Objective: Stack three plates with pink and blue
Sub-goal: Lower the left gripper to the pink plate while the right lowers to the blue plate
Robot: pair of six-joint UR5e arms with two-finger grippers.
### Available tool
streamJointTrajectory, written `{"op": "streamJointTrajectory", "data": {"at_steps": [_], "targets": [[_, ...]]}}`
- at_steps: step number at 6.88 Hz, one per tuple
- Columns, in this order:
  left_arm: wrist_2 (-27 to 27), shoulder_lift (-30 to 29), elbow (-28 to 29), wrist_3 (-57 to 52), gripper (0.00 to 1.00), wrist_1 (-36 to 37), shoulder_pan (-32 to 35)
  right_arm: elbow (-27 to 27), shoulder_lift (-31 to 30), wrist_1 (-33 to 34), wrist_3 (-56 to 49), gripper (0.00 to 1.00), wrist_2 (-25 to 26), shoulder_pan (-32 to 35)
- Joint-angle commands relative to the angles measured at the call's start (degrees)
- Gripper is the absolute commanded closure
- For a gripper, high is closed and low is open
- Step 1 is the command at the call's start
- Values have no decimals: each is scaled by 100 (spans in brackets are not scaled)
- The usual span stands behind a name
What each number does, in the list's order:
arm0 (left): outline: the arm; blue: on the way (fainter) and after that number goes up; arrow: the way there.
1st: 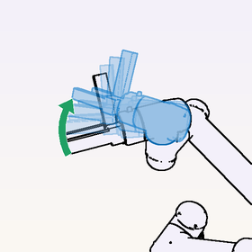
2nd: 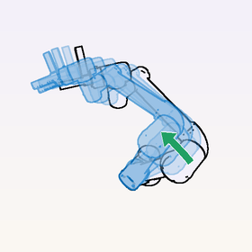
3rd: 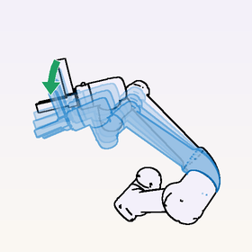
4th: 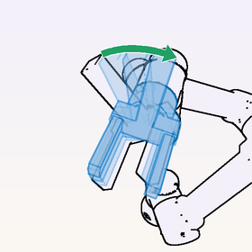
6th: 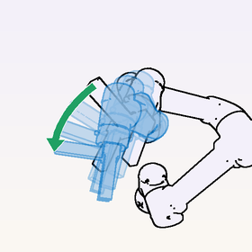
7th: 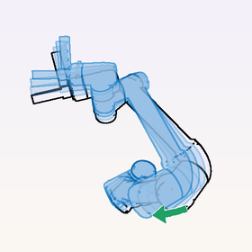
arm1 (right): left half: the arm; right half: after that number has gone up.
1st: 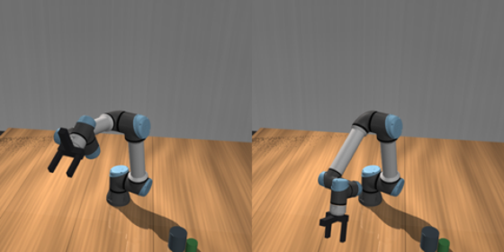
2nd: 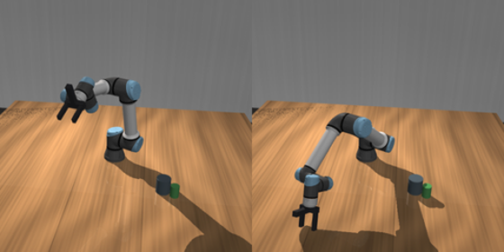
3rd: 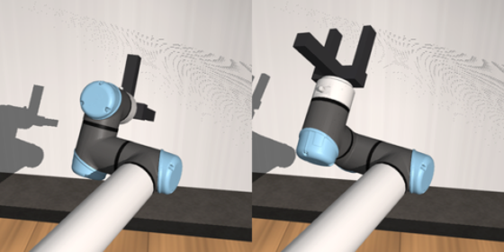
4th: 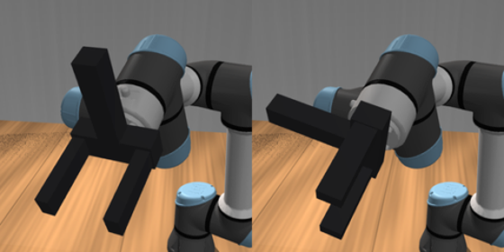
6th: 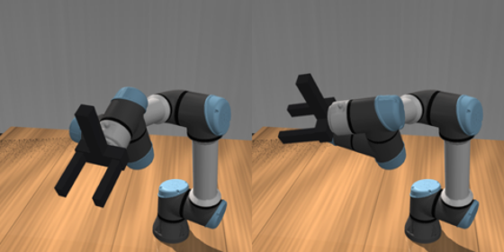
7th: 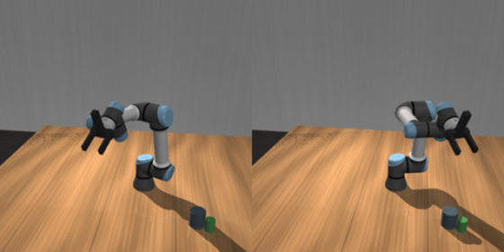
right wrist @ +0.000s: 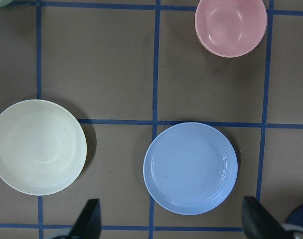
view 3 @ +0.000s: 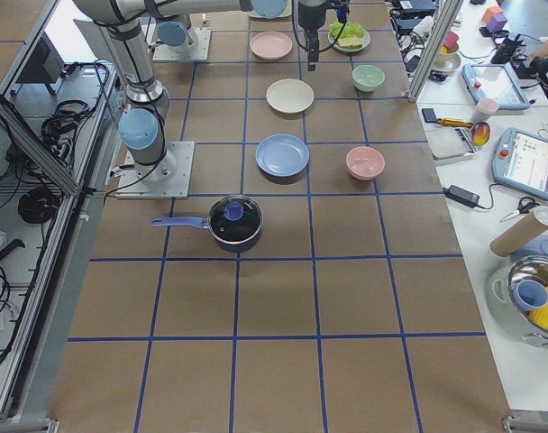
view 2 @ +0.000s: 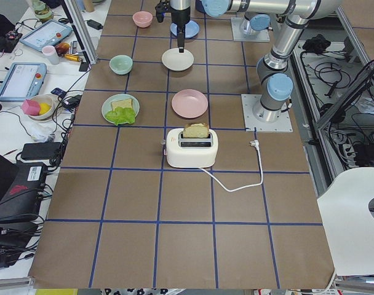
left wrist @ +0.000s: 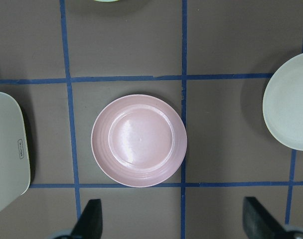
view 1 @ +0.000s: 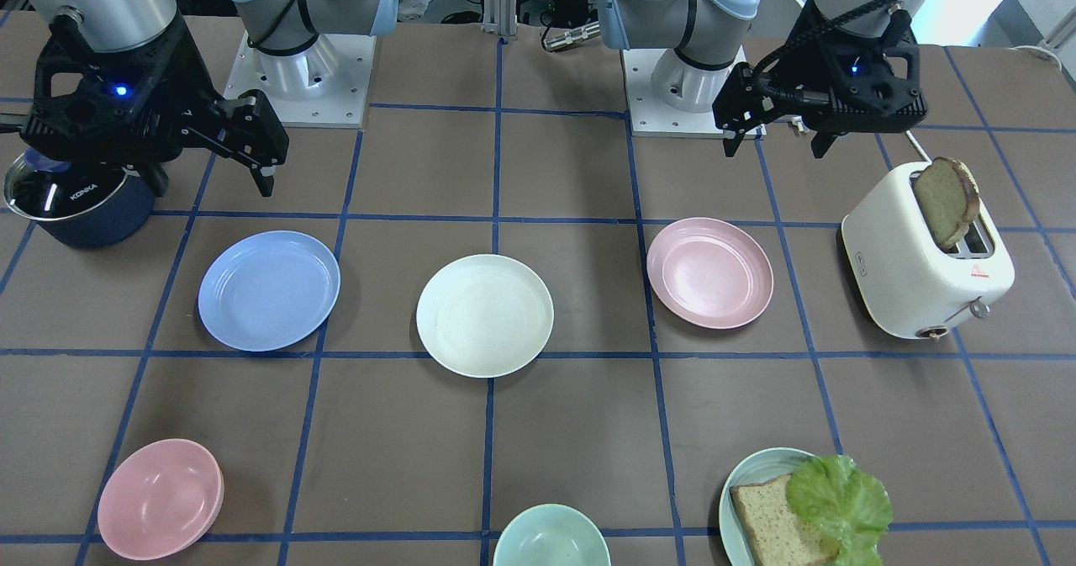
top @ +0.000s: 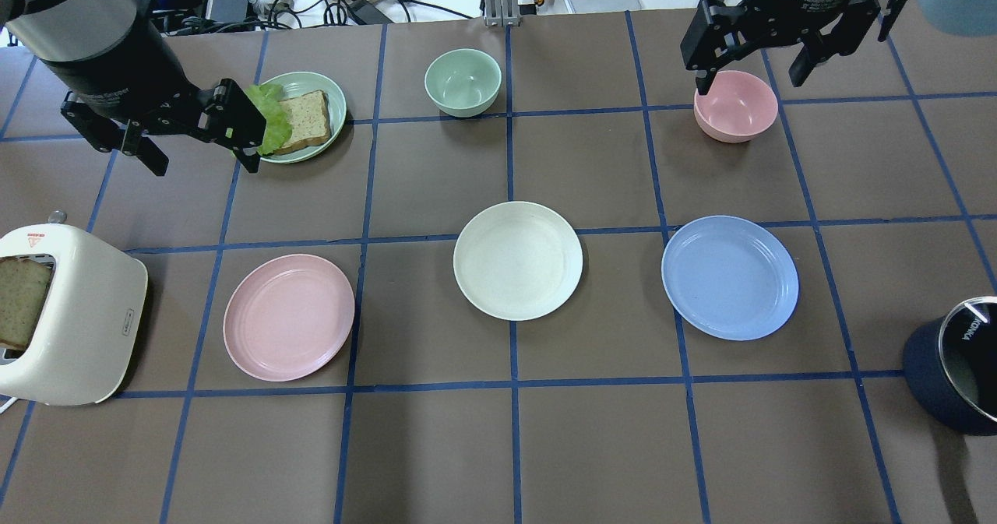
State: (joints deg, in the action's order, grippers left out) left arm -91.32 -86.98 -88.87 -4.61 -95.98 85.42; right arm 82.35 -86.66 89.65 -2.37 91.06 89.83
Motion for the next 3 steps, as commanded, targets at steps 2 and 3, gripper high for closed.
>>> {"op": "streamJointTrajectory", "data": {"at_steps": [2, 3], "targets": [[-17, -12, 1, -31, 0, 1, 1, 0, 0, 0, -9, 0, 9, 0], [-17, -12, -7, -40, 0, 1, 1, 18, 0, 0, -9, 0, 0, -9]]}}
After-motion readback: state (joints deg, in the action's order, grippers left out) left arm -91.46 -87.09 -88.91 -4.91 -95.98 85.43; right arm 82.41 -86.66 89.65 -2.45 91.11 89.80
